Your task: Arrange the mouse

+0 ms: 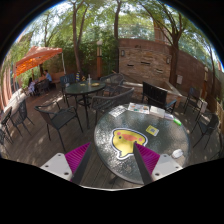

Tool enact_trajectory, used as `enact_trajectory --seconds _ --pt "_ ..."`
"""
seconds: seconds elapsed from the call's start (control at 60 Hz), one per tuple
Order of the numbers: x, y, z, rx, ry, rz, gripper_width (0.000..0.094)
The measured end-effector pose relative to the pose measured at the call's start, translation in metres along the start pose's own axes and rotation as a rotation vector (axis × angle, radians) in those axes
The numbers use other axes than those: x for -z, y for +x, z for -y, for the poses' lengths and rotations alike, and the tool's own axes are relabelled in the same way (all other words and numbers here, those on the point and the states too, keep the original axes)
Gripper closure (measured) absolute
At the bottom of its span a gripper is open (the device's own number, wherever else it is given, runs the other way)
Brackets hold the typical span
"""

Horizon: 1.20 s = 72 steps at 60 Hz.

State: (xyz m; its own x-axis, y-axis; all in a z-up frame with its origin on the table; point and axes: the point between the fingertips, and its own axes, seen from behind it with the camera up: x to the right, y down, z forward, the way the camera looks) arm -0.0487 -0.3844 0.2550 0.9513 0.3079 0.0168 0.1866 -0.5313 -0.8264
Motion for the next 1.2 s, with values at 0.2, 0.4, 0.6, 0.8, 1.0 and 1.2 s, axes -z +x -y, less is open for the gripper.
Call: enact_trajectory --seconds 0.2,0.4,0.6,0.8,1.0,1.2 --pt "0.002 0.035 -0.048 -0.064 -0.075 -0.026 0.0076" --pt "-0.020 0.136 -0.138 -0.151 -0.199 -0.115 0.0082" --pt "-0.082 0.270 -0.192 -0.168 -0.159 -0.259 0.0068" --pt "-0.153 0.364 -0.198 -0.227 -0.119 -0.302 0.0079" --pt "-0.197 0.403 -0.196 -0.305 -0.127 -0.290 0.0083" --pt "-0.230 0.415 -0.179 -0.316 -0.117 -0.270 0.0089"
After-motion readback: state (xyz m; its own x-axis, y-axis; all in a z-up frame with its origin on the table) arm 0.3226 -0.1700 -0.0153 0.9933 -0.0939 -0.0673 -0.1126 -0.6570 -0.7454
